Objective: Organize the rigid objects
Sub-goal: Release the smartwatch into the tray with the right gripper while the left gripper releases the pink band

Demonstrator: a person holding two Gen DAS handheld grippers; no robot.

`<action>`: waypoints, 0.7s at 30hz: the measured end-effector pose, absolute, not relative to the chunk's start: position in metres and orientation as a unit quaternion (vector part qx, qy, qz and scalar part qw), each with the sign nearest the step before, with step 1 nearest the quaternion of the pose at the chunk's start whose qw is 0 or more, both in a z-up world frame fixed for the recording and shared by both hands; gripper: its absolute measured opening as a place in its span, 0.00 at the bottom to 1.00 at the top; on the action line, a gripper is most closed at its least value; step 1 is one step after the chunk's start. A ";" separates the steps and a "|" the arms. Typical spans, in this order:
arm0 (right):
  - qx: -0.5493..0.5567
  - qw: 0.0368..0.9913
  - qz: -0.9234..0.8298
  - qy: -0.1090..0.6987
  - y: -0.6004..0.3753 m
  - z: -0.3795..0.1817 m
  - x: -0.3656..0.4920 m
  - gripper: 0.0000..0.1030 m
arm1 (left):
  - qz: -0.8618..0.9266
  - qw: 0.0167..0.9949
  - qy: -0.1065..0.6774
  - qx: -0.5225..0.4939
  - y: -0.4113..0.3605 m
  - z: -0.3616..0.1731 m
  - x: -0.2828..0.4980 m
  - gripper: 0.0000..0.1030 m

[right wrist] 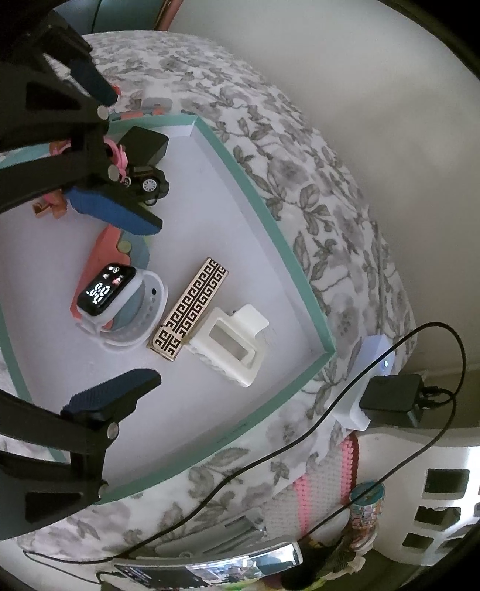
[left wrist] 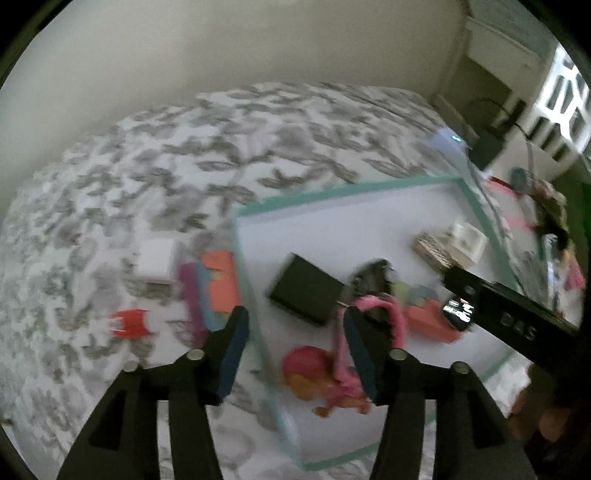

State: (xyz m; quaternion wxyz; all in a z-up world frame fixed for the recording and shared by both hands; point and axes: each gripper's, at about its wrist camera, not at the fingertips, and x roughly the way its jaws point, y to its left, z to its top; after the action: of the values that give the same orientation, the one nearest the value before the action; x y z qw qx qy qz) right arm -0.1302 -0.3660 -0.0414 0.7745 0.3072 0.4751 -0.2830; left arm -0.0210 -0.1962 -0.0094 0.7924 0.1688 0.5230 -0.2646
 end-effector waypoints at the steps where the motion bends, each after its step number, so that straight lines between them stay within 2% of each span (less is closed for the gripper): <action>1: 0.306 0.775 -0.282 0.475 -0.366 -0.041 -0.130 0.79 | -0.254 0.798 0.520 0.168 -0.193 -0.008 -0.018 0.56; 8: 0.299 0.778 -0.278 0.477 -0.365 -0.042 -0.128 0.89 | -0.207 0.813 0.530 0.120 -0.161 -0.004 0.007 0.57; 11: 0.294 0.781 -0.277 0.477 -0.364 -0.042 -0.127 0.96 | -0.188 0.821 0.529 0.104 -0.148 -0.002 0.016 0.71; 14: 0.289 0.784 -0.274 0.476 -0.361 -0.041 -0.126 0.99 | -0.171 0.828 0.527 0.082 -0.133 0.002 0.025 0.71; 17: 0.283 0.788 -0.271 0.475 -0.358 -0.040 -0.124 1.00 | -0.151 0.837 0.522 0.068 -0.120 0.004 0.033 0.83; 21: 0.279 0.795 -0.264 0.469 -0.355 -0.037 -0.122 1.00 | -0.116 0.844 0.522 0.043 -0.097 0.005 0.045 0.84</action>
State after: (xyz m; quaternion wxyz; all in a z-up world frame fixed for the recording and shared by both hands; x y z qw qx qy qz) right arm -0.1223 -0.3546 -0.0370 0.7949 0.2794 0.4694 -0.2640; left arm 0.0449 -0.0965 0.0051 0.8438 0.0427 0.5223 -0.1159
